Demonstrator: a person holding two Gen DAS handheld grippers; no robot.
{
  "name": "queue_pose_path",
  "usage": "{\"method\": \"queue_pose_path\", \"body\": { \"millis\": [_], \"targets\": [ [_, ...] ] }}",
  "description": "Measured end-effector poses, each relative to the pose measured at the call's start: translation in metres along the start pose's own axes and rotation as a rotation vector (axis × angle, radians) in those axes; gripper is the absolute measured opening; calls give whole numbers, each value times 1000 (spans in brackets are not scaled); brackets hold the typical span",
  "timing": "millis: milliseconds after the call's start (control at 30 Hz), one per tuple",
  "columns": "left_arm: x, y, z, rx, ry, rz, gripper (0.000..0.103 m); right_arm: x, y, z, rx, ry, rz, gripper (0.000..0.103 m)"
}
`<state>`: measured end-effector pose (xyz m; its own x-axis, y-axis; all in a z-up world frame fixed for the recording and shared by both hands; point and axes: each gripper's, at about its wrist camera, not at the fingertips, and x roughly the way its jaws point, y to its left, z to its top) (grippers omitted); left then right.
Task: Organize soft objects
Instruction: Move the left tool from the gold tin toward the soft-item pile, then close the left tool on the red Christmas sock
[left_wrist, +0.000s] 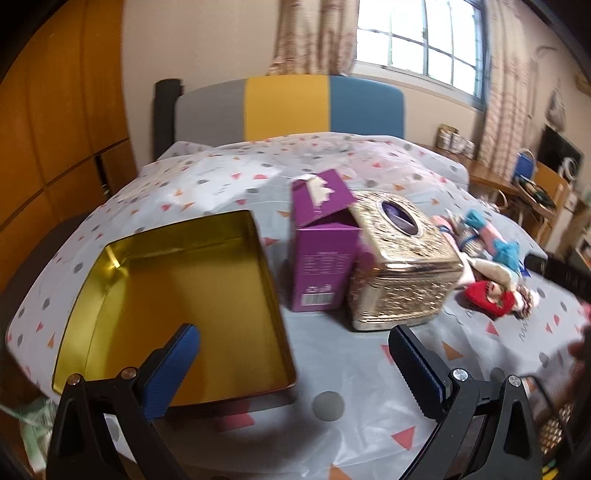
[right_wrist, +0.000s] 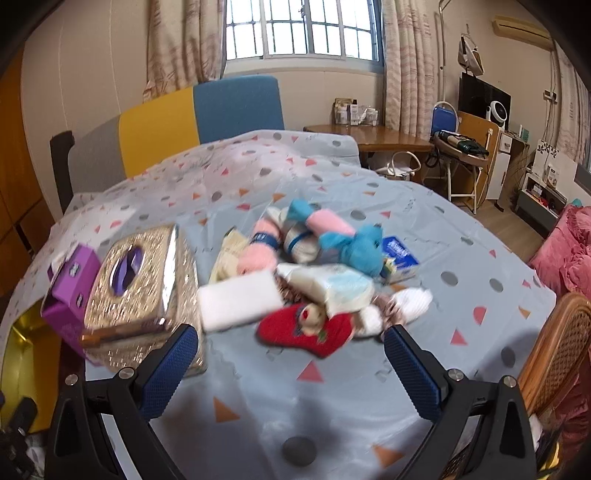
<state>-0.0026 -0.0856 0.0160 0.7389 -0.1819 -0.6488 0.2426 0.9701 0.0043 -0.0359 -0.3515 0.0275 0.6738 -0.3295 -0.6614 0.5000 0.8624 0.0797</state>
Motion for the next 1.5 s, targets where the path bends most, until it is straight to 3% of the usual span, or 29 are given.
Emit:
{"method": "queue_pose_path", "body": {
  "millis": [400, 533, 1033, 1167, 1400, 1500],
  "targets": [
    [9, -38, 3, 99, 52, -146, 103, 6, -71, 19, 123, 37, -10, 103],
    [8, -53, 4, 144, 31, -226, 103, 7, -90, 20, 161, 51, -14, 103],
    [31, -141, 24, 327, 106, -431, 102, -3, -142, 24, 259, 38, -44, 103],
    [46, -168, 29, 360, 163, -465, 94, -5, -151, 24, 271, 42, -37, 103],
    [55, -212, 31, 469, 136, -489, 93, -6, -158, 23, 276, 42, -29, 103],
    [66, -225, 32, 493, 163, -514, 85, -2, -161, 23, 299, 52, -11, 103]
  ]
}}
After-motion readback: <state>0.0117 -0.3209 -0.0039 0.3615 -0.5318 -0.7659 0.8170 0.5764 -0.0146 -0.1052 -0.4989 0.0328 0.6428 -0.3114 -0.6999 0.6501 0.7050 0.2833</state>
